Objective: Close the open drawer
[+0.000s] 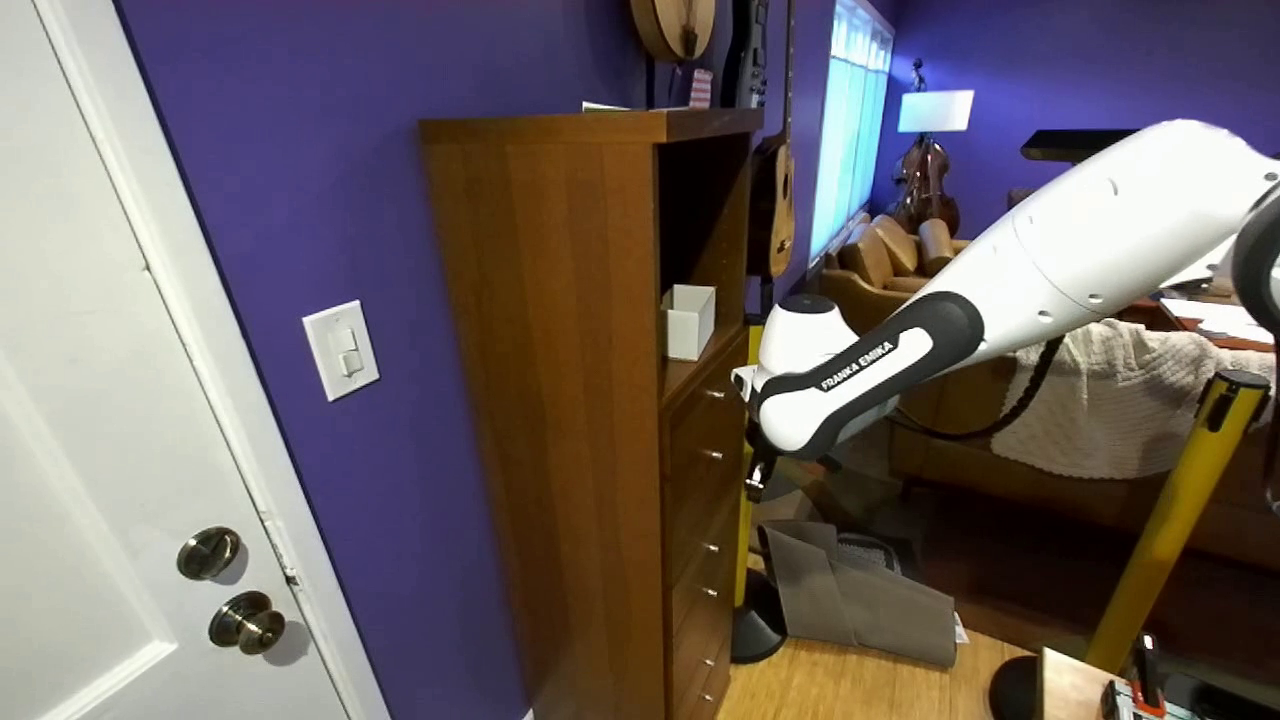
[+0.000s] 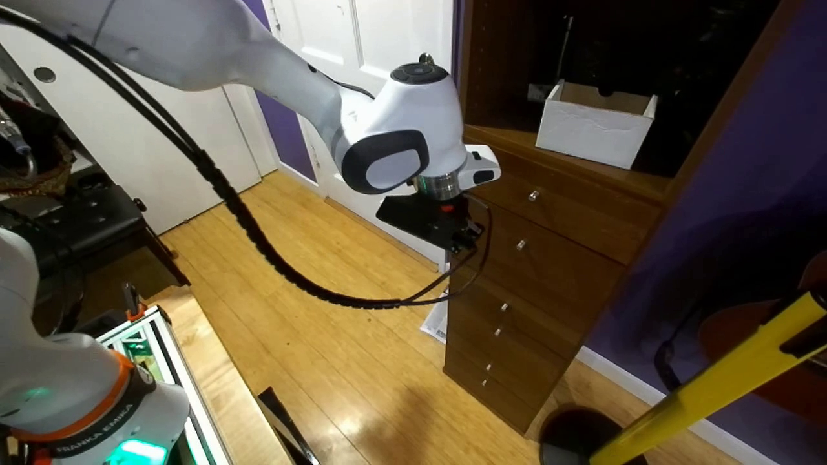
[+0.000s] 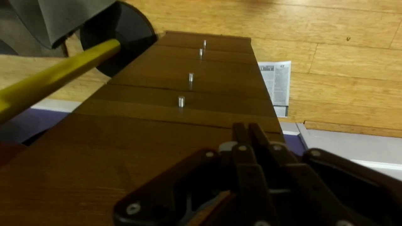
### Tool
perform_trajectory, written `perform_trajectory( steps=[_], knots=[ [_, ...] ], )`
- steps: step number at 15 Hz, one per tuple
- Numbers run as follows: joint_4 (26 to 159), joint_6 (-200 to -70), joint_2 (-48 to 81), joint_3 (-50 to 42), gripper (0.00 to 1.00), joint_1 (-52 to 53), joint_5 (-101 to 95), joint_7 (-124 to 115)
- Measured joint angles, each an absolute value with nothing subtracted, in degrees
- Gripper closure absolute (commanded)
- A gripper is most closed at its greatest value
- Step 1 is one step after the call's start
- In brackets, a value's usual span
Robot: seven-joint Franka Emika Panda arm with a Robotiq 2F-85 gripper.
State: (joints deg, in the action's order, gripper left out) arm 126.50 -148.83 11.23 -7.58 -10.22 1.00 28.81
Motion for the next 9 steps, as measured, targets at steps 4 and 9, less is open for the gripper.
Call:
perform_trajectory(
  steps=[4, 9],
  knots=[
    [128.59, -135.7, 2.96, -7.47, 0.29, -8.68, -4.26, 17.47],
    [129.88, -123.99, -7.07, -5.99, 0.0, -7.13, -3.59, 7.61]
  ],
)
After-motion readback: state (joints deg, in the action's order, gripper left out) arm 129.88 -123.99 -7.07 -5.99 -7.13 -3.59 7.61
